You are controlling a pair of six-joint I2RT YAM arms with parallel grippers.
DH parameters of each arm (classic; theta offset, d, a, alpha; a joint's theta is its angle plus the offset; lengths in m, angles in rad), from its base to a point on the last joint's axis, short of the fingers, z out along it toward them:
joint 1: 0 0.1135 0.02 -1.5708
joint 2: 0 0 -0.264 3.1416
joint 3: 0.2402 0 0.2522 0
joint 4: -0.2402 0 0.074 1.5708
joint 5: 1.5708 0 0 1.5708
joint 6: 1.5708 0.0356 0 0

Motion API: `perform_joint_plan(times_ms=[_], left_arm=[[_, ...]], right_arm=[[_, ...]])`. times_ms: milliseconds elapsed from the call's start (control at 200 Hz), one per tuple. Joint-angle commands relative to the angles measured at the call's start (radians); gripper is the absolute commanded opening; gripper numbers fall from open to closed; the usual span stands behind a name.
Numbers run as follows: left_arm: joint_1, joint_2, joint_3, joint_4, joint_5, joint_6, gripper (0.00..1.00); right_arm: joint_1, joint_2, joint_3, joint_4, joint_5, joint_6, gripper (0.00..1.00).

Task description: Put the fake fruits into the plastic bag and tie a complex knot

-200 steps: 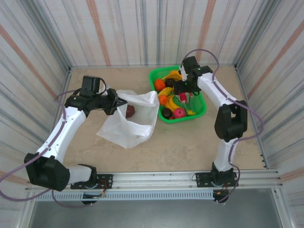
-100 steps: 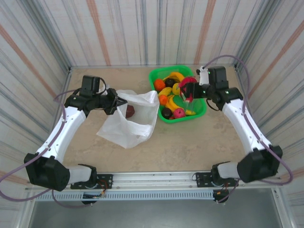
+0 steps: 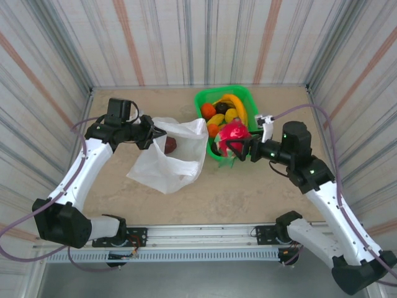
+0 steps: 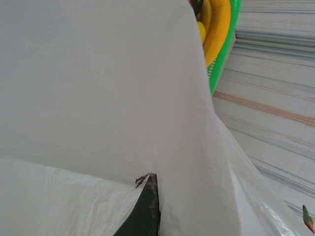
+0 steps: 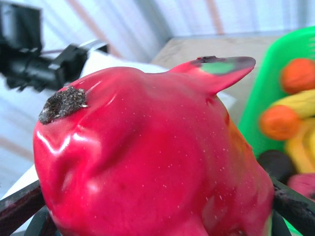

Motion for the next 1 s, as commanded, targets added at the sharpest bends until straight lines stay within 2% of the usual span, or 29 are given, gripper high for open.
perform_joint_plan(times_ms=[0,170,481,791,992], left_arm=[[0.002,-0.004,0.021,0.001,0.006,0.001,0.03],[-0.01,-0.003,0.025,0.002,0.008,0.001,0.02],[-0.016,-0.013,0.038,-0.004,0.01,-0.002,0.02],[-0.016,-0.023,0.05,-0.002,0.014,-0.025,0.02],[-0.017,-0.029,0.058,-0.002,0.015,-0.033,0.02]], right_arm=[[0.112,0.034,0.0,0.243,0.026,0.03,0.54],[0.235,0.175,0.076,0.379,0.08,-0.045,0.54],[0.302,0.363,0.168,0.537,0.09,-0.126,0.54],[0.332,0.448,0.0,0.759,0.114,-0.101,0.54],[0.34,0.487,-0.082,0.78,0.118,-0.102,0.54]])
